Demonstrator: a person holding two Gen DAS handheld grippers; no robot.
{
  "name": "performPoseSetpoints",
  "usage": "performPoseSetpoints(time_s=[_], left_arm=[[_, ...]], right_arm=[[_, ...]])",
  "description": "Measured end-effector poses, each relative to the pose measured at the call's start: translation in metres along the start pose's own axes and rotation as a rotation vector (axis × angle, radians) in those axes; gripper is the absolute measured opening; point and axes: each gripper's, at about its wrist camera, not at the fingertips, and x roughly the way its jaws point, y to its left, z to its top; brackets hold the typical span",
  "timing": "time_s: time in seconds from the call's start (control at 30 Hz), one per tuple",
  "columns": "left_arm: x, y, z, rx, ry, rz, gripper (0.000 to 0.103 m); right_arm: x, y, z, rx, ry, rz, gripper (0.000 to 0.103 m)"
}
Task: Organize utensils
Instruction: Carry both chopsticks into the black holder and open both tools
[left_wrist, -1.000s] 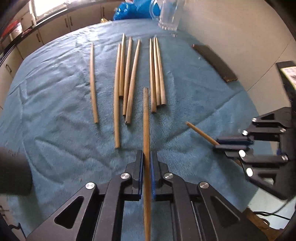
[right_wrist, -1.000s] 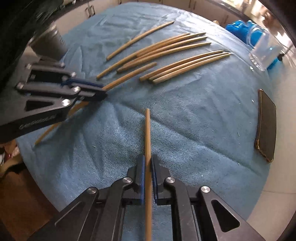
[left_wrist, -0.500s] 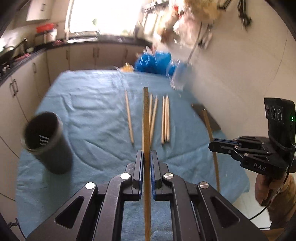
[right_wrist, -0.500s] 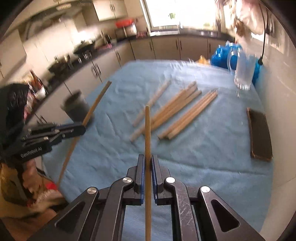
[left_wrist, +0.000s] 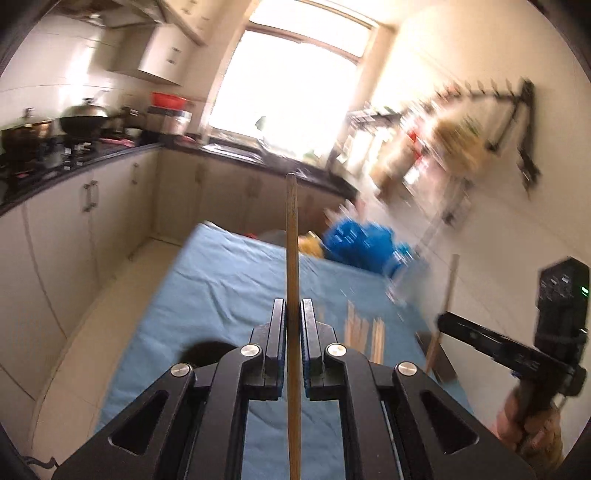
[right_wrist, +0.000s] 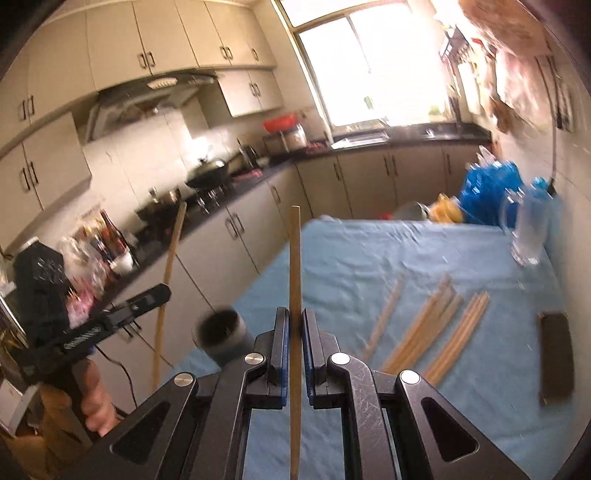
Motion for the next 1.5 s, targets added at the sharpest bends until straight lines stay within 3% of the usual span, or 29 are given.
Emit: performPoseSetpoints(time_s=[0.27, 0.43, 0.8, 1.0, 1.33, 1.4, 1.47, 1.5], left_arm=[[0.025, 0.04, 0.04, -0.059, -0.153, 0.125, 0.007], [0.054, 0.054, 0.04, -0.06, -0.155, 0.151, 0.007], [0.1, 0.068, 0.007, -0.048, -0.025, 0.18, 0.007], [0.101, 0.068, -0.007, -0.041, -0.016, 0.207, 0.007], [0.095, 0.071, -0.017, -0.042, -0.002, 0.248, 0.007], [0.092, 0.069, -0.018, -0.036, -0.006, 0.256, 0.013], [0.087, 0.067, -0.018, -0.032, -0.013, 0.271, 0.035], [0.083, 0.066, -0.019, -0.031, -0.023, 0.276, 0.038]], right_arm=[[0.041, 0.046, 0.064, 0.022, -0.147, 0.116, 0.008], [0.084, 0.073, 0.08, -0.002, -0.205, 0.114, 0.008], [0.164, 0.065, 0.041, -0.019, -0.03, 0.085, 0.008], [0.176, 0.055, 0.022, -0.002, 0.028, 0.068, 0.008], [0.178, 0.053, 0.015, 0.01, 0.048, 0.057, 0.009], [0.178, 0.053, 0.014, 0.013, 0.05, 0.057, 0.009], [0.177, 0.052, 0.013, 0.018, 0.049, 0.053, 0.01], [0.177, 0.052, 0.013, 0.022, 0.048, 0.051, 0.014]])
